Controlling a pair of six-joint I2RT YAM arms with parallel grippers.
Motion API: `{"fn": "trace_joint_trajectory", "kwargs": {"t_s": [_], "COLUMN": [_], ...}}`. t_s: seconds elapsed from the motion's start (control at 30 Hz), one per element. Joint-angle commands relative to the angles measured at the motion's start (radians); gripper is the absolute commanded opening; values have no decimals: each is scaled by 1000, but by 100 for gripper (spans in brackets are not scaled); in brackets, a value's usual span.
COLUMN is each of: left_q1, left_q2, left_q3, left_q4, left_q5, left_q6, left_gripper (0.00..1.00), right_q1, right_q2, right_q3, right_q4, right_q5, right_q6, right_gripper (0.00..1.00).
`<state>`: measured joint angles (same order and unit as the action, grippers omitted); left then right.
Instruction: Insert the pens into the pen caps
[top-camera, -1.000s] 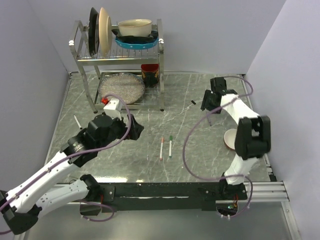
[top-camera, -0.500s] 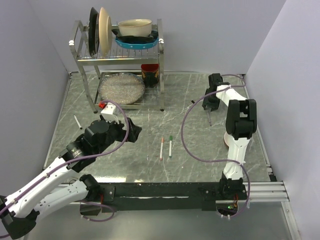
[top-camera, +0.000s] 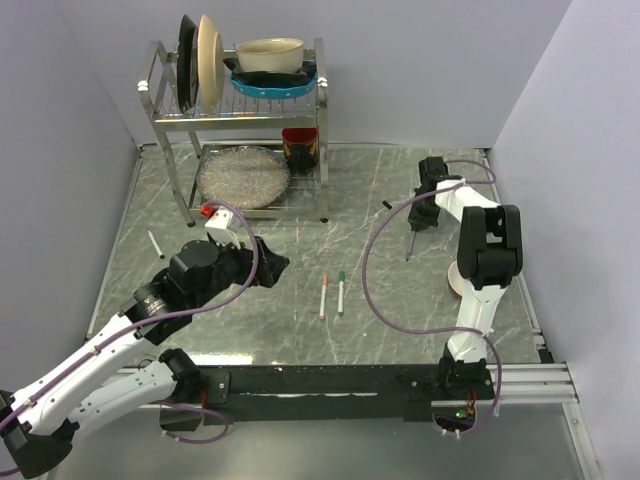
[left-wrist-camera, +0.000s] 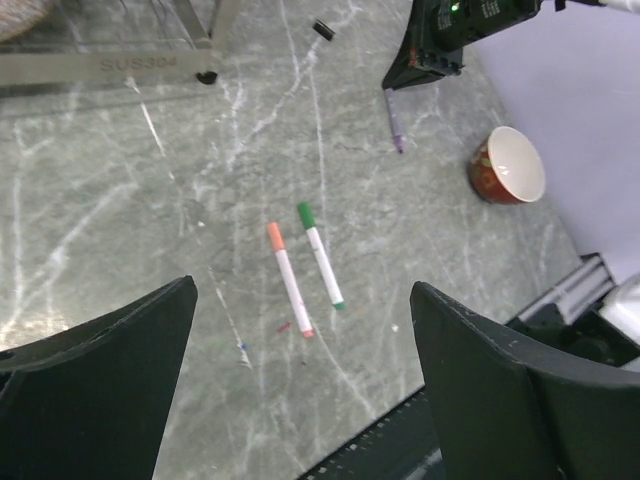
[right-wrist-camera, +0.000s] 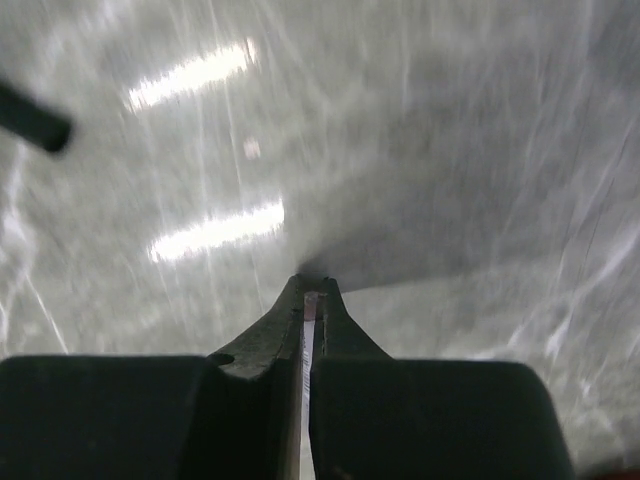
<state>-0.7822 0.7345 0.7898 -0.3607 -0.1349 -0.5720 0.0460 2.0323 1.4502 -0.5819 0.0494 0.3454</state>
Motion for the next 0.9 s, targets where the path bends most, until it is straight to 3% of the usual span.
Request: {"fn": "trace_joint_trajectory", "kwargs": {"t_s": [0.0,0.23,0.37,0.57,0.73,0.87], "left_q1": [0,1,1,0,0,-6], "left_q2": [-6,94,218,419,555,611], "left_q3": [40,28,48,149,206,224], "left_q4": [32,164,276,333,399,404], "left_q5": [66,126,192,233,386,426], "left_q6": [-65,-78,-85,-42,-9,-28], "left_gripper": [92,91,89,84,81,79], "right_q1": [5,17,38,100,181,207], "right_q2": [-104,-373,-516,-725,-799,-828], "right_q3": [-82,-367,-542,-686,-721,-741], "right_q4": [4,199,382,553,608,649], "right_q5": [-61,-308,-477,-528,-523,-517], "right_q6": [47,205,398,584,674,722], "right_gripper": [0,0,0,0,0,0]}}
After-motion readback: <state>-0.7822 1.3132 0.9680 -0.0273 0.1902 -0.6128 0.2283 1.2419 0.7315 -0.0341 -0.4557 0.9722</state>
